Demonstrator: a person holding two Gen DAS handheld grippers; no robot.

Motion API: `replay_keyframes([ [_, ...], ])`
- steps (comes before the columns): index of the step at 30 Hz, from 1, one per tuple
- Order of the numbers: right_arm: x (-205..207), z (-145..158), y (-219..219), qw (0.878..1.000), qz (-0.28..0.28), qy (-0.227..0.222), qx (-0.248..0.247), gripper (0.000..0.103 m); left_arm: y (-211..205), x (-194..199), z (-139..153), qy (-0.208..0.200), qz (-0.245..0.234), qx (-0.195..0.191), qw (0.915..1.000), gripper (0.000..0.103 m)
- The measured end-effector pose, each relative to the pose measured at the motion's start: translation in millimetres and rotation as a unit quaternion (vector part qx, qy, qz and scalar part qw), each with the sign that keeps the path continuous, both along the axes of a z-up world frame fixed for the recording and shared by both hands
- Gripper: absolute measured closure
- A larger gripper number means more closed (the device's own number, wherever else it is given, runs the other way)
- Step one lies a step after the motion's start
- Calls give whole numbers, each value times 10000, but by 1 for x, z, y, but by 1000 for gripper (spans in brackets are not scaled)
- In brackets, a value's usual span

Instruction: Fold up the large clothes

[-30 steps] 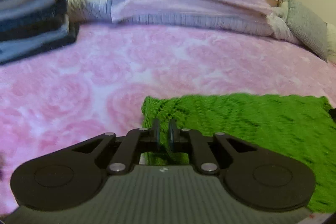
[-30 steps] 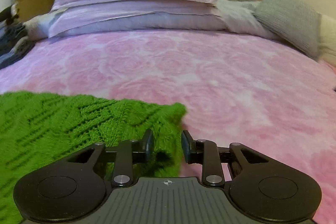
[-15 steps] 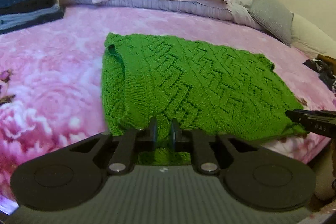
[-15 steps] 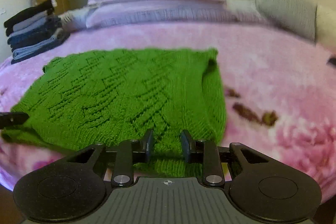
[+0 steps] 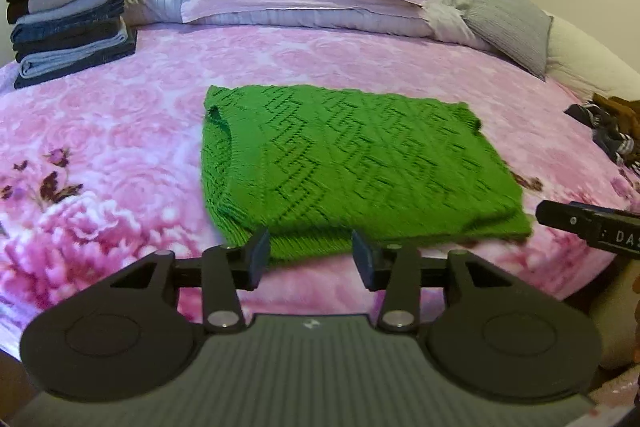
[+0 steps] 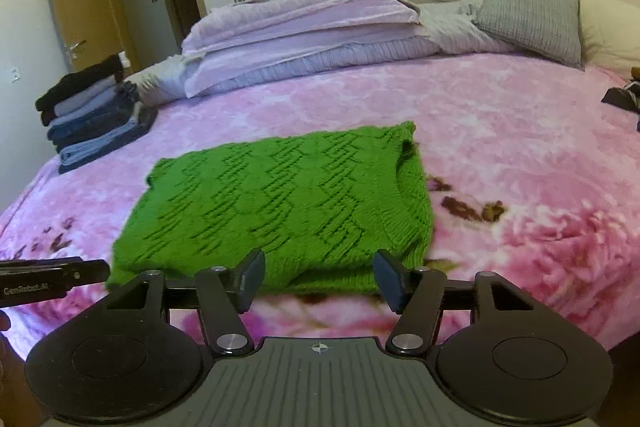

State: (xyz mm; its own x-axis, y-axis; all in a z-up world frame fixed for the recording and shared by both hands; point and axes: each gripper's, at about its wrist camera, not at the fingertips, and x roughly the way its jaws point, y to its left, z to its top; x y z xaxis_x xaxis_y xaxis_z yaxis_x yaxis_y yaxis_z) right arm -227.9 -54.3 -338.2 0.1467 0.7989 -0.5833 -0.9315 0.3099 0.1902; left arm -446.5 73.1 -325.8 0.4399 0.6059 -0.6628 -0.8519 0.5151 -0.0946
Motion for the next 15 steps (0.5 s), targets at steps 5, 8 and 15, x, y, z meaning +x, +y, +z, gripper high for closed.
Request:
replay_keyframes([
  [5,-18,16,-27,9999,-23,-108,80,45,-30,-4,17,36,-57,184,9998,51],
  [8,-23,19,-39,9997,-133,-139,119,44,-46,-6,23,66,-84,288,9995,49],
  [15,-32,18,-58,9999,-24,-98,41,44,-64,-8,23,225,-54,327,9992,46],
])
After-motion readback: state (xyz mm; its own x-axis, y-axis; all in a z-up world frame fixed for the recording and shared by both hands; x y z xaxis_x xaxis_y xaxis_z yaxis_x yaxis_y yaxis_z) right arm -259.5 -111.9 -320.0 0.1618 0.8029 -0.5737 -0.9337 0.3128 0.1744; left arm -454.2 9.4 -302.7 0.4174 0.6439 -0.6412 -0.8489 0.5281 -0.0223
